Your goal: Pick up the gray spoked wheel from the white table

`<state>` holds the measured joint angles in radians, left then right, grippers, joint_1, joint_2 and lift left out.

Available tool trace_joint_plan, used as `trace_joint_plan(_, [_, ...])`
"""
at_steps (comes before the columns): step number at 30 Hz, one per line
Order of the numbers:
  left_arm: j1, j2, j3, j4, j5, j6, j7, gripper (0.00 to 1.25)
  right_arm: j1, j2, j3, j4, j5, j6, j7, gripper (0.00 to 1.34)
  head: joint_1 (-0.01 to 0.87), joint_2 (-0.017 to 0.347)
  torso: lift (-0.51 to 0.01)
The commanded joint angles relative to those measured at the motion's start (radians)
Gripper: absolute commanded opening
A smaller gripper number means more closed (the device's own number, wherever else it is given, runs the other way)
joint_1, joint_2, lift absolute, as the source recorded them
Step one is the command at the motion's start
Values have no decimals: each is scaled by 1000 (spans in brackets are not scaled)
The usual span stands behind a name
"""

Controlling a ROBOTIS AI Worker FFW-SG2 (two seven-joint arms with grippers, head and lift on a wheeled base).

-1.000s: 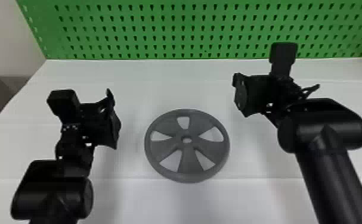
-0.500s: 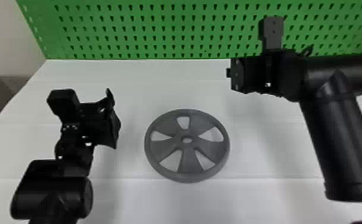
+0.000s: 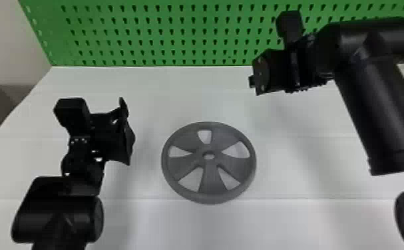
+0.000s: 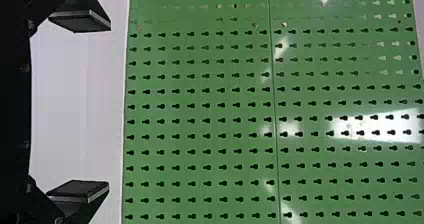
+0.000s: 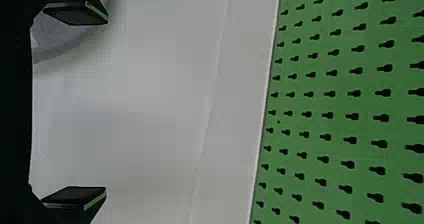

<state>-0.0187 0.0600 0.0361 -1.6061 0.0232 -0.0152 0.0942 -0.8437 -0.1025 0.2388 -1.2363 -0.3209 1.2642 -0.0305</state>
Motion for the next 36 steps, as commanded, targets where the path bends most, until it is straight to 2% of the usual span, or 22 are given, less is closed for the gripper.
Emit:
trace_joint_plan(1, [-7,4,-7,0,-9,1,-2,1091,-58,-45,63,117,-119,6,0,1243,773,66,-81])
trace_joint_plan(4, [-12,11,-15,0,-9,11,-2,1091,-92,-65,126,150,-132,11,-2,1244,773,66,-81])
trace_joint_plan(10, [-21,23,-30,0,-11,21,-2,1089,-152,-75,203,244,-176,4,-9,1244,773,66,-81])
trace_joint_plan(13, [-27,26,-35,0,-14,26,-2,1091,-175,-77,237,285,-244,0,-62,1244,773,66,-81])
trace_joint_plan(15, [-30,29,-39,0,-19,32,-2,1091,-195,-72,258,342,-300,-5,-108,1244,773,66,-81])
trace_joint_plan(19, [-38,37,-54,0,-26,41,-2,1091,-233,-83,341,439,-403,-11,-111,1244,773,66,-81])
trace_joint_plan(25, [-46,43,-64,0,-29,44,-2,1091,-291,-111,508,474,-526,21,-112,1244,773,66,-81])
trace_joint_plan(30, [-53,49,-71,0,-32,49,-2,1091,-319,-132,591,486,-606,64,-112,1244,773,66,-81])
trace_joint_plan(33, [-58,52,-76,0,-35,54,-2,1091,-331,-140,617,500,-644,101,-112,1244,773,66,-81])
trace_joint_plan(36, [-63,54,-79,0,-34,54,-2,1091,-331,-141,605,500,-647,133,-112,1244,773,66,-81])
